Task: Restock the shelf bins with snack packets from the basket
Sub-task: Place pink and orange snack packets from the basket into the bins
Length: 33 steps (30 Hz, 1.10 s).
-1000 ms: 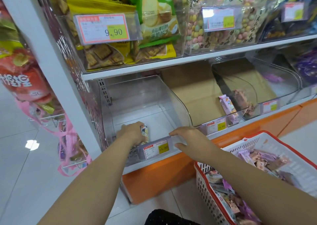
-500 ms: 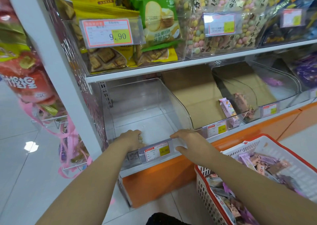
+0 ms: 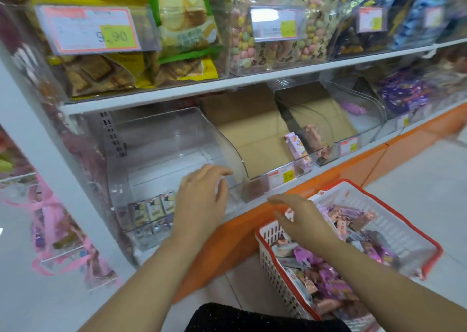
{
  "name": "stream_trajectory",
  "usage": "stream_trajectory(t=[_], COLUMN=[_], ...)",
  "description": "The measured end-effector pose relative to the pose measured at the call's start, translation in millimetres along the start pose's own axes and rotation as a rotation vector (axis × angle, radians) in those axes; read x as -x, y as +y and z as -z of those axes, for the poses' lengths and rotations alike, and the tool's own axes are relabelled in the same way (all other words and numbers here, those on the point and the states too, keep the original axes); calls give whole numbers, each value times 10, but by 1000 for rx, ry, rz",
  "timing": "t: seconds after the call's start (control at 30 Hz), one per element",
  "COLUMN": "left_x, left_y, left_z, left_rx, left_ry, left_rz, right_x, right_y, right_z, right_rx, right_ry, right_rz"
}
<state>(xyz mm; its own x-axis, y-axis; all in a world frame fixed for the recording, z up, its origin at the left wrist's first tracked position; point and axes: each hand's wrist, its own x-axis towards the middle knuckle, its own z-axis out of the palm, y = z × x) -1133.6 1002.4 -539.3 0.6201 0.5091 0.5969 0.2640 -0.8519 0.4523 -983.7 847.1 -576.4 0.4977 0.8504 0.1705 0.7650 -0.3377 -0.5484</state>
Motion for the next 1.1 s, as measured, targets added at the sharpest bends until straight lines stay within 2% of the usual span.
stream_trajectory(t=[0.1, 0.2, 0.33, 0.43, 0.7, 0.87, 1.0, 1.1], left_x=[220, 413, 597, 703, 827, 834, 780, 737], left_y=[211, 274, 185, 128, 37, 69, 141, 223], left_z=[-357, -731, -1213, -1471, -1889, -2081, -2233, -2372], left_rx=[123, 162, 96, 49, 13, -86, -218, -177], left_ry=[-113, -333, -659, -797, -929, -966, -931, -942], left_rz=[-99, -38, 97, 115, 81, 112, 135, 155], right_x=[241, 387, 440, 460, 631, 662, 474, 308], right_y=[381, 621, 842, 1048, 1526, 1839, 2108, 2294], right_z=[134, 207, 144, 66, -6, -49, -121, -168], right_rx=[68, 145, 306, 365, 406, 394, 409, 385], right_ry=[-151, -259, -387, -487, -603, -659, -734, -710], right_rz=[-182, -281, -361, -446, -612, -606, -550, -491])
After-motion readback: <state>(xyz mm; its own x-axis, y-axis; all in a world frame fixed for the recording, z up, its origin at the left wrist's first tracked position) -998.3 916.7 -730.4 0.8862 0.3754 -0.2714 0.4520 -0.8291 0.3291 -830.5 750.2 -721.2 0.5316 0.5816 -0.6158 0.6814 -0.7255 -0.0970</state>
